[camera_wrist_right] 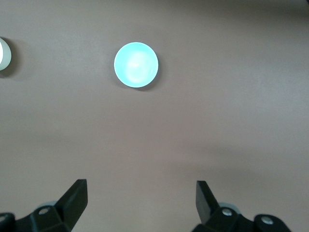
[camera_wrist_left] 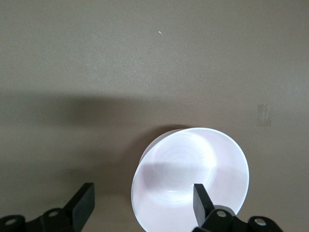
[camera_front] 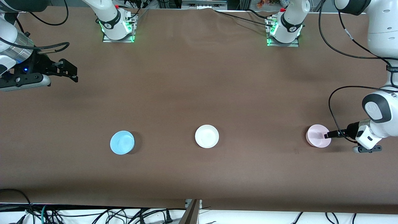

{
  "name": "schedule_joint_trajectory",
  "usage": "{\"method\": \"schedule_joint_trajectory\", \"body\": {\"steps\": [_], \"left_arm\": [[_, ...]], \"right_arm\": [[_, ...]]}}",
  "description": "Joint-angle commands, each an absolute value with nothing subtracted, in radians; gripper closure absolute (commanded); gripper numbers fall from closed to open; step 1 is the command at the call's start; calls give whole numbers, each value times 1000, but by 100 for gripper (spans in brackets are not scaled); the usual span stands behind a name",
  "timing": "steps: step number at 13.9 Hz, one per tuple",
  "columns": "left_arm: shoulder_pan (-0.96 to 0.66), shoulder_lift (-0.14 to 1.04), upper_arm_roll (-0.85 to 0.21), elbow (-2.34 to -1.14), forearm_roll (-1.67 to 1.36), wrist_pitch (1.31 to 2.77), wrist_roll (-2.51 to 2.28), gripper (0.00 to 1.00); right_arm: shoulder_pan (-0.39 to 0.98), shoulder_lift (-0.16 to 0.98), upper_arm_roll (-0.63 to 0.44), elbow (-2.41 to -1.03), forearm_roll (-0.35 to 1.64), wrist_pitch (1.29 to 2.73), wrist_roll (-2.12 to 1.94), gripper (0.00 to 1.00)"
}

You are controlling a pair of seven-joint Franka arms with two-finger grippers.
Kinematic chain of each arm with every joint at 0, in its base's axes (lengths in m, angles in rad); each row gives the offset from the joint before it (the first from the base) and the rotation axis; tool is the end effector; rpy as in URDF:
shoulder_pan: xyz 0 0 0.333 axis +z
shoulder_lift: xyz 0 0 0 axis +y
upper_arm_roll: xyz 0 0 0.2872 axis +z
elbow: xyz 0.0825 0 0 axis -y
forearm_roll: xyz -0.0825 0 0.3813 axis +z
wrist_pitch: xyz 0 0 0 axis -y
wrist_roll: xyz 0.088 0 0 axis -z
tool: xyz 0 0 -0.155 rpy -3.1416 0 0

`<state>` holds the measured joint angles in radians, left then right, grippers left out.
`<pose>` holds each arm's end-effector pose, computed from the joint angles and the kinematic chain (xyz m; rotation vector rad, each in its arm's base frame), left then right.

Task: Stack pink and blue bowls on white bowl
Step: 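Lower the left gripper onto the pink bowl rim and grasp it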

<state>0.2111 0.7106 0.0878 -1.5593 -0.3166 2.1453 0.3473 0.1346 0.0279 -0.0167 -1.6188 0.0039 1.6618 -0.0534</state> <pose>0.6445 0.1678 0.1531 2.9116 0.1787 -0.0726 0.5633 0.0674 0.5175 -3.1261 -0.2679 -0.0235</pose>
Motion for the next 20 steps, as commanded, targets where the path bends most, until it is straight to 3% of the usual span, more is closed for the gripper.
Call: {"method": "schedule_joint_trajectory", "body": {"steps": [1, 6, 10, 13, 16, 20], "left_arm": [[212, 710, 91, -1565, -344, 2155, 397, 23], [216, 724, 91, -1591, -359, 2197, 486, 34], [216, 723, 91, -1591, -365, 2194, 540, 70], [218, 718, 91, -1588, -365, 2187, 538, 77], [221, 715, 91, -1588, -389, 2181, 535, 100], [201, 675, 83, -1568, -411, 2132, 493, 100]], "right_arm": [[127, 18, -12, -1614, 23, 1654, -61, 1], [127, 18, -12, -1614, 23, 1651, -61, 1], [127, 18, -12, -1614, 23, 1651, -61, 1], [127, 18, -14, -1614, 23, 1651, -61, 1], [127, 18, -12, -1614, 23, 1654, -61, 1], [127, 18, -12, -1614, 23, 1652, -61, 1]]}}
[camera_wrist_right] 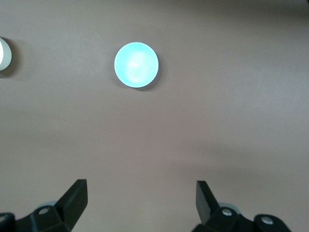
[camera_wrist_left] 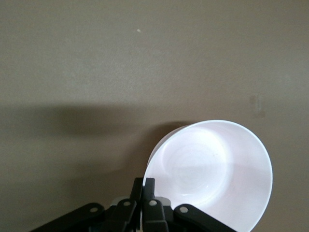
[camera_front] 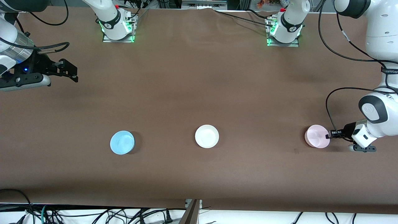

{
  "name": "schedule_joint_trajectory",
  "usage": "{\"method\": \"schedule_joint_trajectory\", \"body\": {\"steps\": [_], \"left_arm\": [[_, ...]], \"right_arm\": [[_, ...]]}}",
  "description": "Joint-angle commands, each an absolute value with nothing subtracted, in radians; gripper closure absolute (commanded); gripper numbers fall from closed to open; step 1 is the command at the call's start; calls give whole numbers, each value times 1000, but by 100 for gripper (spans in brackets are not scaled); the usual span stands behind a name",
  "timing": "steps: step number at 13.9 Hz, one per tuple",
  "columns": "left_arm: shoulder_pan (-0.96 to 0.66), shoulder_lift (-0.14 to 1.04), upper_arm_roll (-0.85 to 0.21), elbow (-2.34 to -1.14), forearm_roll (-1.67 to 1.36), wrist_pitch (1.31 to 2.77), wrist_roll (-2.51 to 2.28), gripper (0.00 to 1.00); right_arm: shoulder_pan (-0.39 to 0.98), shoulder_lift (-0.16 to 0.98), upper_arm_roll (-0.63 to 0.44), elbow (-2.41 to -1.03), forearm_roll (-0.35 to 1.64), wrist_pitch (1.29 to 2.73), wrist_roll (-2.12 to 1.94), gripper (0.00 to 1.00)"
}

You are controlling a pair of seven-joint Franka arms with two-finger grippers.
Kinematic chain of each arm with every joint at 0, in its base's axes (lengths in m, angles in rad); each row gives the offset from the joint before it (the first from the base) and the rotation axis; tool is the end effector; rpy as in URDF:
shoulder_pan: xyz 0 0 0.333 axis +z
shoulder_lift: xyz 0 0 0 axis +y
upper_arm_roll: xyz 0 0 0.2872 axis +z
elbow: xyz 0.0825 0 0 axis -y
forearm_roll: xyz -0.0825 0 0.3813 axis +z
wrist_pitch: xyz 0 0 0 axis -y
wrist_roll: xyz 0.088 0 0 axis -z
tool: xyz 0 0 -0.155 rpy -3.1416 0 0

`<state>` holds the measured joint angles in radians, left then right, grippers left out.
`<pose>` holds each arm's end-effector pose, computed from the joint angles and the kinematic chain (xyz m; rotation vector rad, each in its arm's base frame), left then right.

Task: Stack pink and blue bowls on white bowl
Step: 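Lower the left gripper onto the pink bowl rim and grasp it, then carry the pink bowl with the left gripper onto the white bowl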

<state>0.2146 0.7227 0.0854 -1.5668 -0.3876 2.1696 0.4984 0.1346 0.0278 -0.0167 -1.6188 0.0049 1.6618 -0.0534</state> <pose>0.6457 0.1650 0.1447 2.8684 0.0313 -0.0094 0.5632 0.0675 0.5175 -3.1252 -0.2677 -0.0236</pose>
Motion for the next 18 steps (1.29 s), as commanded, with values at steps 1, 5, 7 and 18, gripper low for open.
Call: {"method": "schedule_joint_trajectory", "body": {"steps": [1, 5, 7, 18], "left_arm": [[177, 660, 72, -1565, -411, 2111, 450, 100], [57, 638, -15, -1516, -397, 2077, 166, 100], [-62, 641, -18, -1508, -400, 2085, 77, 100], [-523, 787, -6, -1367, -333, 2310, -433, 100]], "right_arm": [[127, 18, -12, -1612, 23, 1655, -61, 1], [127, 20, -12, -1612, 25, 1657, -61, 1], [127, 20, -12, -1612, 25, 1655, -61, 1], [124, 104, -14, -1615, 26, 1743, -46, 1]]}}
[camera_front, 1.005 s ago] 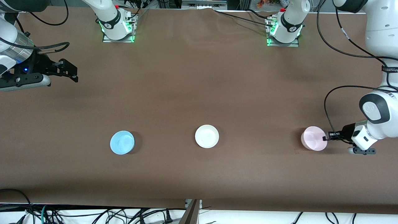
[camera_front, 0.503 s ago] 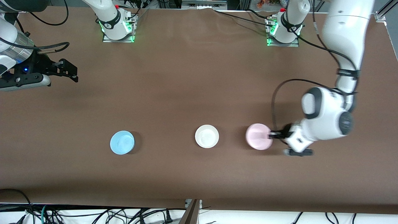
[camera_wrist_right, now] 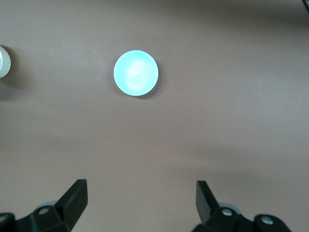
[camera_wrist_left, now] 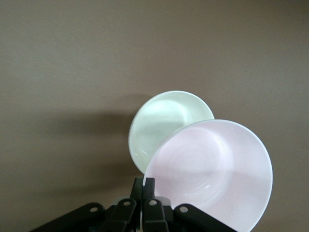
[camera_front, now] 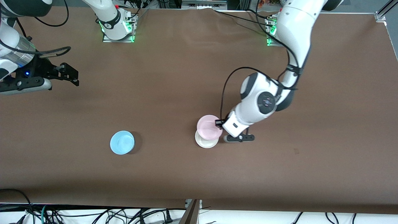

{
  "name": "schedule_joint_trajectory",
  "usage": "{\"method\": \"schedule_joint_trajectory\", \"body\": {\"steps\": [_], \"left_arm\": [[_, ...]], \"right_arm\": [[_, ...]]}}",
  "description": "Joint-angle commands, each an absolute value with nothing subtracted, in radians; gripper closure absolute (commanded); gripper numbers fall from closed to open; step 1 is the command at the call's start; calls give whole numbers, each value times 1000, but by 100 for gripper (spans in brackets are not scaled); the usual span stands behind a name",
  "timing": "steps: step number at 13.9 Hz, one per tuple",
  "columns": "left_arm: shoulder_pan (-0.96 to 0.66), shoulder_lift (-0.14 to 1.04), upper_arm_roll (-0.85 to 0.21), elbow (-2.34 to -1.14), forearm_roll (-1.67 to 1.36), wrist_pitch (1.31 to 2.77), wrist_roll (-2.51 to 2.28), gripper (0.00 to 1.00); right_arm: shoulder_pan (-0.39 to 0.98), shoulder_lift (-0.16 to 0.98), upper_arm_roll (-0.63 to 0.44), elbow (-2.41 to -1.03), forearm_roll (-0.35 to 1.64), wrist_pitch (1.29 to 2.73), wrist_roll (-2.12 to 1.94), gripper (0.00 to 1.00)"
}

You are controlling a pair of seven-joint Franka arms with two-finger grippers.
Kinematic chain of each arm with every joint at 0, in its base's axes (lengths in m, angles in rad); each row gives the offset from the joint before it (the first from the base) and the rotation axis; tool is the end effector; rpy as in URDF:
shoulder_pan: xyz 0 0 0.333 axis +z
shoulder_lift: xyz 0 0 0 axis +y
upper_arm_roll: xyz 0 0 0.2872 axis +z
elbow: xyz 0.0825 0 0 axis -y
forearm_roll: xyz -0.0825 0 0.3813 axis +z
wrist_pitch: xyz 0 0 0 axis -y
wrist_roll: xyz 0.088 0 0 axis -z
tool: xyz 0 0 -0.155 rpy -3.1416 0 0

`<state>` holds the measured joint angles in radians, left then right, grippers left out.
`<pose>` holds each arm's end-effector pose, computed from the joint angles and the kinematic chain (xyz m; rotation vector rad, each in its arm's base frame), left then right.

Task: Stack pink and blue bowls on white bowl
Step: 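Carry the pink bowl with the left gripper onto the white bowl, then release the pink bowl while the right gripper grasps the blue bowl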

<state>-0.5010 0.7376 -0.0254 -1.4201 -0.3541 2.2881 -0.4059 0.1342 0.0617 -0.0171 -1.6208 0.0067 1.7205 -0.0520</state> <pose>0.6196 -0.3806 0.2089 2.8142 0.1468 -0.0274 0.5779 0.0691 0.5025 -3.1231 -0.2634 -0.0593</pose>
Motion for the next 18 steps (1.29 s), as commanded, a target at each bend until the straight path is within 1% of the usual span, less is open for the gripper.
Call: {"method": "schedule_joint_trajectory", "body": {"steps": [1, 2, 4, 7, 11, 15, 16, 18], "left_arm": [[-525, 793, -6, -1364, -328, 2316, -433, 100], [-526, 798, -6, -1362, -328, 2316, -439, 100], [-528, 804, -6, -1361, -328, 2316, -439, 100], [-529, 831, 5, -1342, -319, 2327, -439, 100], [-531, 850, 12, -1328, -313, 2329, -440, 100], [-535, 859, 26, -1327, -313, 2329, -439, 100], [-535, 859, 28, -1327, -313, 2330, -439, 100], [-537, 865, 32, -1325, -313, 2330, -440, 100]], "right_arm": [[124, 136, -15, -1611, 23, 1743, -48, 1], [112, 149, -18, -1614, 26, 1765, -63, 1], [124, 251, -15, -1611, 15, 1799, -66, 1], [138, 296, -14, -1612, 14, 1890, -64, 1], [138, 420, -14, -1611, 23, 1982, -58, 1], [132, 445, -15, -1609, 25, 1990, -57, 1], [135, 466, -15, -1592, 23, 2014, -55, 1], [135, 558, -15, -1493, 26, 2054, -60, 1]]}}
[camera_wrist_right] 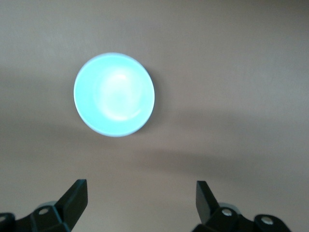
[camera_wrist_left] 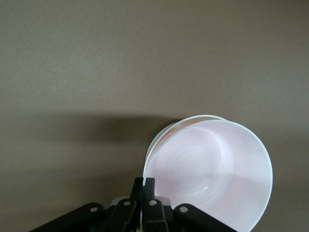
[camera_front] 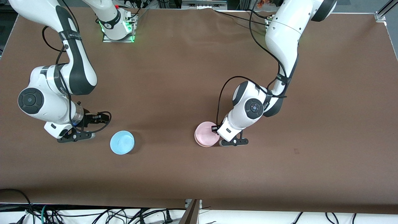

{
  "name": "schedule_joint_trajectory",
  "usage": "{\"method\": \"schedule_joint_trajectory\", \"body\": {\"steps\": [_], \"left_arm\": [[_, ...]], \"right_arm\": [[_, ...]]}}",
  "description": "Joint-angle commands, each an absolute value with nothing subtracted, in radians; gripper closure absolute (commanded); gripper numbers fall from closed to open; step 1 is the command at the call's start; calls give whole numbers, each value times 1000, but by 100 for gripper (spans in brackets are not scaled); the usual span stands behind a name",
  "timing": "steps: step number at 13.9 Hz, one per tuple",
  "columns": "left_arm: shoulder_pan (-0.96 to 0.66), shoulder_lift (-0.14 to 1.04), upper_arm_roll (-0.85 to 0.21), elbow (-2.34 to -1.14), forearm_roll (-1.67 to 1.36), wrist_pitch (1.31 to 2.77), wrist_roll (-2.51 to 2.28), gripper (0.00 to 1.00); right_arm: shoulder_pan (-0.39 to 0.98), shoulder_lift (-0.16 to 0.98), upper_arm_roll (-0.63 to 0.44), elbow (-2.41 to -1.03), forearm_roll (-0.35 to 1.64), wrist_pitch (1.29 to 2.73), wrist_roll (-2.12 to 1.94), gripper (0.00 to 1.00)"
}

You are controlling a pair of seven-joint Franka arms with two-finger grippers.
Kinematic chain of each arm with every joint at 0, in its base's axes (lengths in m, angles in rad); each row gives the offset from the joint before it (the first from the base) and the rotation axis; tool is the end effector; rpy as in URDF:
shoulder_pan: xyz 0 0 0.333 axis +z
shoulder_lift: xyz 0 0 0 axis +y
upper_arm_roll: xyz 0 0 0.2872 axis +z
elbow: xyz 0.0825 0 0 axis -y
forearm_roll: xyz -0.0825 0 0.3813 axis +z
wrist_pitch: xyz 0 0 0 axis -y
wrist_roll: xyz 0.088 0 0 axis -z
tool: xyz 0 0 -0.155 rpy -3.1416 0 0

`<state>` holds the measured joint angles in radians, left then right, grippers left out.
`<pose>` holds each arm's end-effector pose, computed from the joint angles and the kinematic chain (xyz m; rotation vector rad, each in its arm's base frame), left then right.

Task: Stack pink and blue bowls on white bowl
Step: 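Release the pink bowl while the right gripper grasps the blue bowl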

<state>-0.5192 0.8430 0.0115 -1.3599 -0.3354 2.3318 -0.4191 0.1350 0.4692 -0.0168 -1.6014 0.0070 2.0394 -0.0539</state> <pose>0.6330 -0.3731 0.1635 2.8565 0.1769 0.0047 0.6560 0.0794 0.2839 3.1274 0.2673 -0.0488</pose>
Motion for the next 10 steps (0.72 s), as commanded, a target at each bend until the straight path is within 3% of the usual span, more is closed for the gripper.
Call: {"method": "schedule_joint_trajectory", "body": {"steps": [1, 3, 5, 6, 7, 8, 10], "left_arm": [[-537, 871, 34, -1325, -313, 2330, -440, 100], [-538, 879, 34, -1325, -313, 2330, -469, 100], [-546, 891, 34, -1306, -313, 2332, -520, 81], [-548, 893, 34, -1299, -313, 2332, -543, 59], [-548, 887, 34, -1301, -313, 2327, -546, 6], [-546, 873, 35, -1299, -314, 2312, -548, 0], [-532, 824, 41, -1299, -325, 2229, -549, 0]], "right_arm": [[135, 619, -14, -1439, 26, 2062, -57, 1], [141, 740, -12, -1344, 26, 2117, -61, 1], [140, 764, -12, -1345, 32, 2137, -66, 2], [138, 773, -14, -1347, 32, 2137, -66, 5], [130, 790, -12, -1345, 34, 2140, -66, 9], [130, 808, -12, -1345, 38, 2152, -66, 14], [129, 828, -14, -1347, 80, 2183, -69, 25]]}}
